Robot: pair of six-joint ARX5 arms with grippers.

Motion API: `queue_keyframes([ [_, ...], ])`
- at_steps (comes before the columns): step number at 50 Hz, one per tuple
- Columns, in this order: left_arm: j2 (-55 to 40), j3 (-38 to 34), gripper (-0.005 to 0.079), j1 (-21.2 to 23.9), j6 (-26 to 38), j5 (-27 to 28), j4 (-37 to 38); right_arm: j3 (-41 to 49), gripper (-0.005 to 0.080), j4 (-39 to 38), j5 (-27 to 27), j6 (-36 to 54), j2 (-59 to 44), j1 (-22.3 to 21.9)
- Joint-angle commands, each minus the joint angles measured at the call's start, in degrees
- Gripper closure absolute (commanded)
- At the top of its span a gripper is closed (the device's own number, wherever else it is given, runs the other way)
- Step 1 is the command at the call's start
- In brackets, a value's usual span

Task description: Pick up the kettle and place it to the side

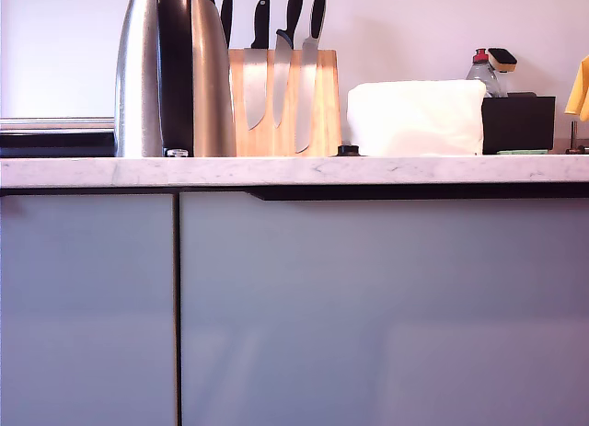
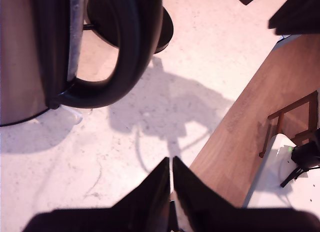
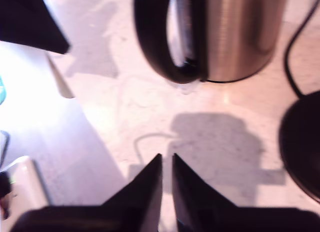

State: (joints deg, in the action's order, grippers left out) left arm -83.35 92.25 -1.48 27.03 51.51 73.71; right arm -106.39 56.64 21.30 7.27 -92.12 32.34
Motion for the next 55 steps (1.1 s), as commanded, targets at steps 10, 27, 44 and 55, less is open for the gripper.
queue_keyframes([
  [10,4.9,-0.5,0.0753,0.5,-5.5,-8.3,-6.4,0.5,0.0752,-0.5,-12.1,-3.5,0.0,-0.2],
  [27,14.7,-12.5,0.0753,0.5,-12.1,-20.5,-22.5,0.7,0.0752,-0.3,-25.3,-4.5,4.5,-1.0],
  [44,25.6,-28.2,0.0753,0.5,-16.5,-25.9,-36.6,16.4,0.0752,-7.3,-29.8,-5.6,18.9,-5.7],
  [55,30.3,-34.8,0.0753,0.5,-17.9,-28.9,-43.3,31.3,0.0752,-15.7,-32.7,-5.8,31.9,-8.6],
])
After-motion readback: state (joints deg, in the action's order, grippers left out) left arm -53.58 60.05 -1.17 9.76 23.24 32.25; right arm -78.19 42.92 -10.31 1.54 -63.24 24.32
